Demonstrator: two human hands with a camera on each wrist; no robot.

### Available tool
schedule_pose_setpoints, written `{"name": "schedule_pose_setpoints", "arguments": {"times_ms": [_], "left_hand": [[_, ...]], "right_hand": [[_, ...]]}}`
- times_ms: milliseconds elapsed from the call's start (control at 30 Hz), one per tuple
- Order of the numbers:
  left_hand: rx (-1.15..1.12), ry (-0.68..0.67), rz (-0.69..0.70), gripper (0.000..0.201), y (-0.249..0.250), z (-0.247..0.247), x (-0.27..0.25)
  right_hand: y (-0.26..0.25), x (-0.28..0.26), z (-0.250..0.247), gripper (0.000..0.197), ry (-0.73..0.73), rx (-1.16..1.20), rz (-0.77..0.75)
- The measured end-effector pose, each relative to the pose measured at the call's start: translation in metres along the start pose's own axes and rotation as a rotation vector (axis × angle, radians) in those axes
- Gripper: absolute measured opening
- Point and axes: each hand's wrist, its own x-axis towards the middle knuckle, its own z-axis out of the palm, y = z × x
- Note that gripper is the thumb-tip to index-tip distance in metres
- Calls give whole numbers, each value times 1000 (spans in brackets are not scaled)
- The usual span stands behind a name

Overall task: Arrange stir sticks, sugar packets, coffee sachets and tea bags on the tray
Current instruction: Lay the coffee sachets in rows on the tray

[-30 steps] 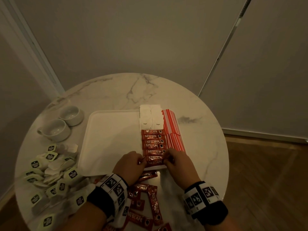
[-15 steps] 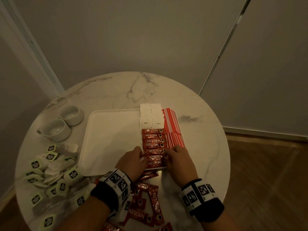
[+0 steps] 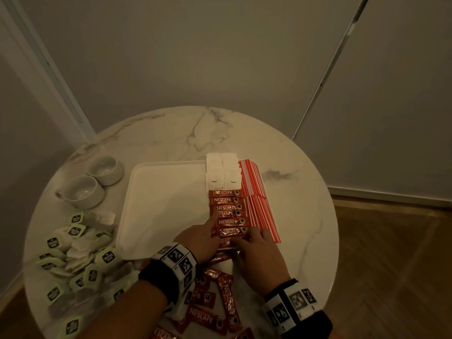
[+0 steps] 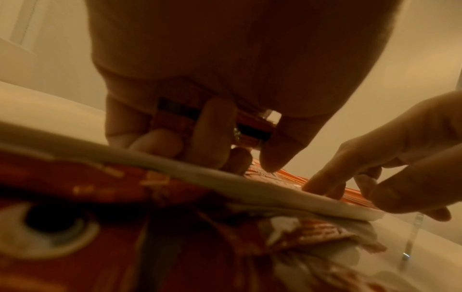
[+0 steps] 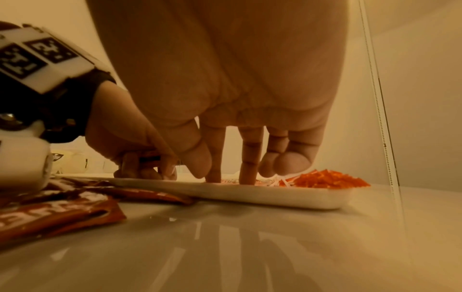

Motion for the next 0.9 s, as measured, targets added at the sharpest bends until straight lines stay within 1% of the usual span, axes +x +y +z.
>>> {"name": "schedule_pose_setpoints", "arguments": {"times_ms": [200,300,400,467,500,533,567,633,700,800,867,900], "left_hand": [[37,17,0,66,3,-1,-2],[-1,83,30,62,7,-9,-14],[-81,216,49,44,4,-22,-33],[-113,263,92,23,-3,-28,-49],[-97,266,129,12,-8,-28,-56],[-55,259,169,6,-12,-27,-64],[9,241,208,6,-18,-25,-72],[156,195,258,14,-28,-12,-81],[313,162,228,31,-40,5,-88],[517,146,138,54,-53,24,-92],[549,157,115,58,-56,31,-92],[552,168,111,56,-55,33,-92]], "right_hand": [[1,-1,-4,36,-1,22,4],[0,-6,-13,34,-2,74,-19],[-1,-18,-24,28,-54,156,-34],[-1,-31,-29,27,-145,162,-36],[-2,-38,-30,30,-206,146,-42],[-2,-46,-30,37,-270,120,-57],[-2,-54,-29,45,-334,95,-79],[1,-70,-28,61,-438,61,-123],[0,-83,-26,67,-480,36,-173],[-9,-93,-17,70,-459,-5,-230],[-15,-93,-7,72,-440,-25,-249],[-17,-92,-2,71,-431,-33,-258]]}}
